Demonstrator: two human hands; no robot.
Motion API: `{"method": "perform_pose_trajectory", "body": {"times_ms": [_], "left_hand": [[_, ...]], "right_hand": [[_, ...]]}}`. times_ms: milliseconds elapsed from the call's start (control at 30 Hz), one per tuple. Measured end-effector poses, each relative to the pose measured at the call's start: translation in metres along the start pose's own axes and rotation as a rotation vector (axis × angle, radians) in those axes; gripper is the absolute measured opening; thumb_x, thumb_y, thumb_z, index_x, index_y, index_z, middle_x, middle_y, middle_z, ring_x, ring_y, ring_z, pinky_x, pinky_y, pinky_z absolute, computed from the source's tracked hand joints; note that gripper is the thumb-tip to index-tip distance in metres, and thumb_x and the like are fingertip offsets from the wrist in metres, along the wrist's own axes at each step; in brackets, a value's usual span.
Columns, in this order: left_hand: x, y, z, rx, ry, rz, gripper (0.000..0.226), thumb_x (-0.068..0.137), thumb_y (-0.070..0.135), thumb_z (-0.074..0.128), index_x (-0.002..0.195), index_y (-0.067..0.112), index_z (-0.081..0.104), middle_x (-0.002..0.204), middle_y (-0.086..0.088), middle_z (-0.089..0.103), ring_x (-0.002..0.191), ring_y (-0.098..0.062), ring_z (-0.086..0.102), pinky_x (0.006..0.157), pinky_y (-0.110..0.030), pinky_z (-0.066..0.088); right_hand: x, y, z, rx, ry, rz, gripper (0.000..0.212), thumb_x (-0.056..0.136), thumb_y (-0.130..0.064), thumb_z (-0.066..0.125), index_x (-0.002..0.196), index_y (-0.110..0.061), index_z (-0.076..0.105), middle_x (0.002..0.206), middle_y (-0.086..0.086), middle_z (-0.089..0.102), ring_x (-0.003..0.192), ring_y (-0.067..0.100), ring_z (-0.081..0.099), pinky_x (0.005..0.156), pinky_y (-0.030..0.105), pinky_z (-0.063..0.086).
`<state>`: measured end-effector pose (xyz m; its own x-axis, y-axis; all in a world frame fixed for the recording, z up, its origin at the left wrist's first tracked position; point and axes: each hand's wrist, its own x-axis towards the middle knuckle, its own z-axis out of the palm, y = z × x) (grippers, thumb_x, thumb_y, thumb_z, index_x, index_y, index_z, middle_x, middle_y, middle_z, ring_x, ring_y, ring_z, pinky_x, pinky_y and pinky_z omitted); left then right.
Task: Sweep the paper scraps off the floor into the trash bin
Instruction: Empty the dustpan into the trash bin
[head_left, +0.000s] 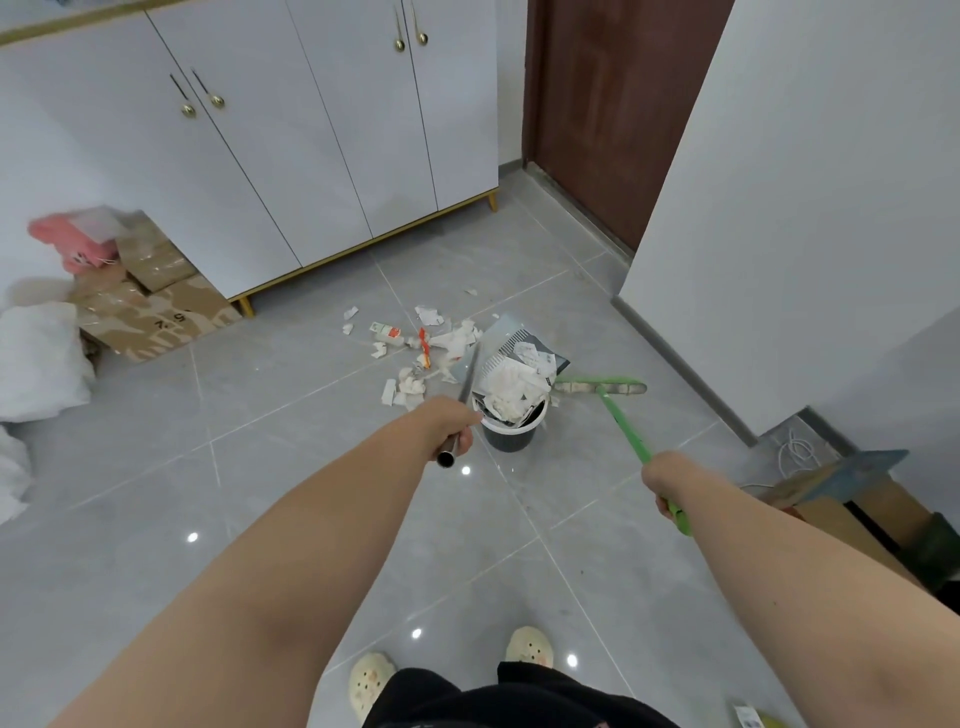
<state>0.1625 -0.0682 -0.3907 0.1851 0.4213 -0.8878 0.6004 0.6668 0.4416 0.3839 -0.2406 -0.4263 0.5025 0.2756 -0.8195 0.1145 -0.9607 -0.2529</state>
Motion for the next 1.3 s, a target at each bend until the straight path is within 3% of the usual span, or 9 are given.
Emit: {"method": "perform_pose_trajectory", "body": {"times_ms": [67, 200, 400, 600, 767, 833, 900, 1000, 1300], "left_hand": [[0.003, -0.001, 0.001, -0.059, 0.007, 0.025, 0.013, 0.099, 0.011, 0.047, 0.087, 0.008, 0.041, 0.045, 0.001, 0.035, 0.023, -0.005, 0.03, 0.031, -0.009, 0.026], [0.005, -0.006, -0.007, -0.146, 0.03, 0.068, 0.009, 0.098, 0.004, 0.039, 0.09, 0.01, 0.041, 0.058, -0.001, 0.032, 0.023, -0.004, 0.031, 0.031, -0.008, 0.027], [-0.008, -0.012, -0.019, -0.256, 0.013, 0.097, 0.019, 0.099, 0.002, 0.037, 0.081, 0.01, 0.038, 0.037, 0.002, 0.033, 0.022, -0.004, 0.029, 0.027, -0.009, 0.024], [-0.018, -0.014, -0.031, -0.202, 0.032, 0.12, 0.018, 0.099, 0.001, 0.037, 0.082, 0.008, 0.039, 0.059, -0.001, 0.029, 0.022, -0.004, 0.028, 0.027, -0.01, 0.022], [-0.025, -0.017, -0.038, -0.204, 0.05, 0.142, 0.023, 0.098, -0.002, 0.038, 0.077, 0.008, 0.038, 0.06, -0.002, 0.029, 0.021, -0.004, 0.028, 0.027, -0.009, 0.022], [-0.025, -0.018, -0.037, -0.209, 0.059, 0.149, 0.022, 0.097, -0.002, 0.038, 0.077, 0.007, 0.039, 0.059, -0.002, 0.03, 0.022, -0.005, 0.029, 0.028, -0.009, 0.022], [-0.024, -0.02, -0.037, -0.213, 0.063, 0.155, 0.022, 0.097, -0.002, 0.038, 0.077, 0.008, 0.04, 0.058, -0.002, 0.031, 0.022, -0.005, 0.029, 0.029, -0.009, 0.023], [-0.025, -0.019, -0.037, -0.216, 0.075, 0.164, 0.022, 0.097, -0.002, 0.038, 0.077, 0.008, 0.041, 0.054, -0.002, 0.032, 0.022, -0.005, 0.028, 0.03, -0.008, 0.024], [-0.044, -0.004, -0.055, -0.193, 0.06, 0.192, 0.022, 0.098, 0.002, 0.039, 0.077, 0.009, 0.039, 0.053, -0.001, 0.034, 0.023, -0.004, 0.03, 0.029, -0.009, 0.026]], "right_hand": [[-0.007, 0.003, -0.003, -0.02, 0.014, -0.078, 0.01, 0.094, -0.003, 0.041, 0.1, -0.011, 0.039, 0.068, 0.004, 0.038, 0.054, 0.016, 0.039, 0.047, 0.025, 0.038], [-0.01, 0.002, -0.006, -0.059, 0.053, -0.008, 0.006, 0.098, -0.003, 0.033, 0.103, -0.005, 0.036, 0.068, 0.009, 0.037, 0.042, 0.017, 0.039, 0.039, 0.022, 0.031], [-0.008, 0.0, -0.002, -0.117, 0.081, -0.011, 0.012, 0.096, -0.002, 0.032, 0.102, 0.003, 0.041, 0.067, 0.012, 0.04, 0.049, 0.017, 0.035, 0.044, 0.024, 0.026], [-0.022, -0.012, 0.006, -0.345, 0.137, -0.067, 0.011, 0.094, -0.004, 0.035, 0.096, 0.001, 0.044, 0.048, 0.012, 0.048, 0.034, 0.018, 0.044, 0.038, 0.023, 0.031], [-0.031, -0.014, 0.009, -0.453, 0.216, -0.139, 0.01, 0.093, -0.006, 0.043, 0.098, -0.006, 0.051, 0.068, 0.007, 0.044, 0.061, 0.022, 0.051, 0.059, 0.031, 0.043], [-0.033, -0.013, 0.009, -0.494, 0.244, -0.159, 0.021, 0.092, -0.008, 0.044, 0.109, -0.006, 0.056, 0.082, 0.008, 0.054, 0.088, 0.027, 0.063, 0.074, 0.033, 0.048], [-0.033, -0.014, 0.009, -0.523, 0.269, -0.162, 0.028, 0.092, -0.01, 0.045, 0.117, -0.005, 0.057, 0.104, 0.011, 0.06, 0.106, 0.028, 0.061, 0.084, 0.033, 0.049], [-0.037, -0.012, 0.008, -0.57, 0.309, -0.162, 0.03, 0.093, -0.011, 0.043, 0.12, -0.007, 0.057, 0.117, 0.01, 0.06, 0.11, 0.028, 0.059, 0.088, 0.033, 0.047], [-0.052, -0.016, 0.004, -0.613, 0.382, -0.138, 0.029, 0.094, -0.008, 0.042, 0.118, -0.01, 0.058, 0.115, 0.008, 0.061, 0.109, 0.025, 0.059, 0.086, 0.031, 0.047]]}}
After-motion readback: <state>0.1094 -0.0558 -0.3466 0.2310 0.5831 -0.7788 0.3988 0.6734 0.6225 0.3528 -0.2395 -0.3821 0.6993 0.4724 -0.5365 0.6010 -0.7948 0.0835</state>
